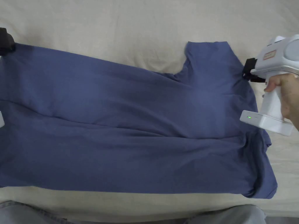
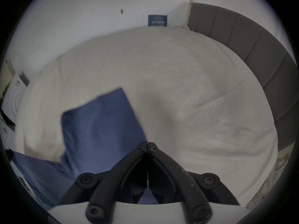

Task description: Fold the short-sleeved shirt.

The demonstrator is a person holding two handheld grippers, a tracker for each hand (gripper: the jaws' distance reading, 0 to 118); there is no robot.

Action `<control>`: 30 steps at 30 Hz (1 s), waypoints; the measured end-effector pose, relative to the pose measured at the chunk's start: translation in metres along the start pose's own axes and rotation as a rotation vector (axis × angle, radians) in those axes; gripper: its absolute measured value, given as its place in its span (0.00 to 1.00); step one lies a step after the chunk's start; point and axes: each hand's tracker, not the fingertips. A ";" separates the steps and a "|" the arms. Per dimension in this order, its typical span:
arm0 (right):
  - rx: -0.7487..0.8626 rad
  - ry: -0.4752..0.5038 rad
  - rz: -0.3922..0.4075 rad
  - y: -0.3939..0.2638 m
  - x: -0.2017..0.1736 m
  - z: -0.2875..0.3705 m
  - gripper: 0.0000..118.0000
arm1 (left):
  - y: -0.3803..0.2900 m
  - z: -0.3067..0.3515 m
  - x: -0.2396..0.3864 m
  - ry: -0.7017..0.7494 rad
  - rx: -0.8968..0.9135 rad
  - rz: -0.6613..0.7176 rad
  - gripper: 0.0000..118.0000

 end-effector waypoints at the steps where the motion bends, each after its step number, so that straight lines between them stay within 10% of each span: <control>1: 0.023 0.046 -0.023 -0.001 0.006 0.017 0.02 | -0.003 0.009 0.002 -0.008 0.009 -0.004 0.01; 6: 0.178 0.151 0.025 -0.030 0.033 0.117 0.02 | -0.014 0.051 -0.009 -0.029 0.052 -0.013 0.01; 18: 0.139 0.230 -0.169 -0.221 0.113 0.193 0.02 | -0.157 0.112 -0.043 0.008 -0.018 0.143 0.03; 21: 0.094 0.200 -0.196 -0.260 0.119 0.182 0.03 | -0.197 0.111 -0.043 0.095 -0.070 0.179 0.25; 23: 0.077 0.158 -0.170 -0.274 0.119 0.184 0.19 | -0.219 0.115 -0.045 0.150 -0.109 0.191 0.58; 25: 0.076 0.125 -0.111 -0.275 0.120 0.191 0.64 | -0.225 0.123 -0.047 0.193 -0.108 0.202 0.88; 30: 0.314 0.055 0.007 -0.248 0.104 0.239 0.86 | -0.194 0.167 -0.032 0.233 0.126 0.154 0.94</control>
